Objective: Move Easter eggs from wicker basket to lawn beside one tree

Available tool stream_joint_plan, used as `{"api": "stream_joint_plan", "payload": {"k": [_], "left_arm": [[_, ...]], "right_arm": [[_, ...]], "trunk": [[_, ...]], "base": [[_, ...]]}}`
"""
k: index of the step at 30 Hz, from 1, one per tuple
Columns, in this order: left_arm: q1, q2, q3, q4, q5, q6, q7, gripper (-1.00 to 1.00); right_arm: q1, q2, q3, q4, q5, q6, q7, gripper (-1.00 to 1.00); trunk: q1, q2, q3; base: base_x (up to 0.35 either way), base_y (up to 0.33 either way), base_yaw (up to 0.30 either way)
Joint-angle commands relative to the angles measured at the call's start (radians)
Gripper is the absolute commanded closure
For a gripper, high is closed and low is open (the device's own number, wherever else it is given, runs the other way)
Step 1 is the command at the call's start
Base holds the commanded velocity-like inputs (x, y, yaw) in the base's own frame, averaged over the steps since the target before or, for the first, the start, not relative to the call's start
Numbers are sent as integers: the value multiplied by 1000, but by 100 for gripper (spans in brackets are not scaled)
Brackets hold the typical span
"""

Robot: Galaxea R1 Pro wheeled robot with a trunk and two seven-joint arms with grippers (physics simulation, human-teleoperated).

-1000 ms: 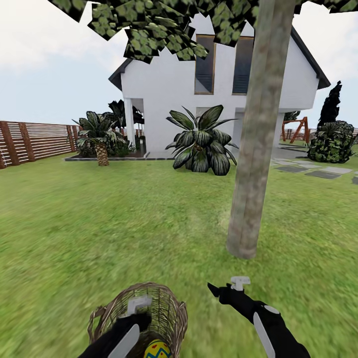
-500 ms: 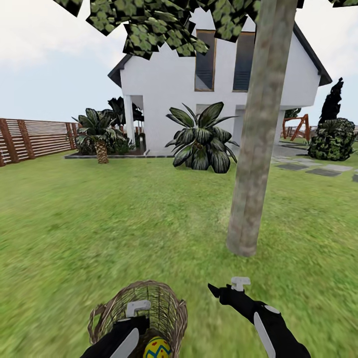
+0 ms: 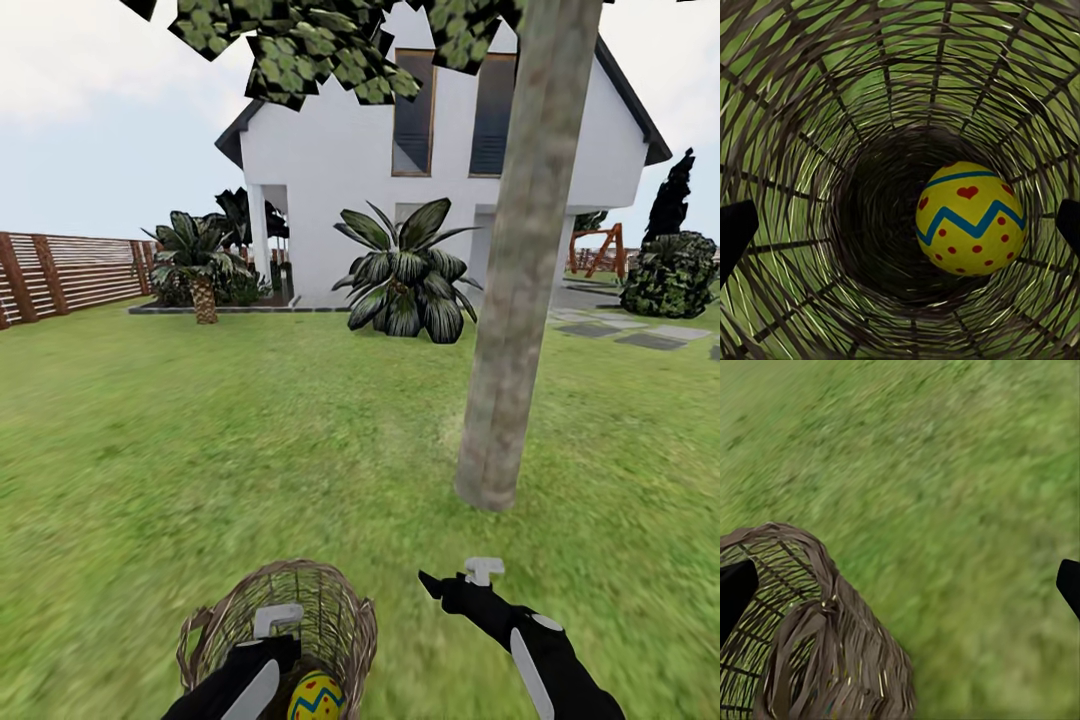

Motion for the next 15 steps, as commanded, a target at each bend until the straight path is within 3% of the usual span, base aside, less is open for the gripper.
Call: {"api": "stream_joint_plan", "payload": {"k": [1,15], "left_arm": [[-1,1,-4,-2,5,3,7,-100],[-2,0,-3,-2,5,40,5,-100]], "right_arm": [[-1,1,-4,-1,-8,10,5,-100],[-1,2,4,1,-8,10,-1,-100]], "trunk": [[0,-1,-2],[0,-1,-18]], "base": [[0,0,0],[0,0,0]]}}
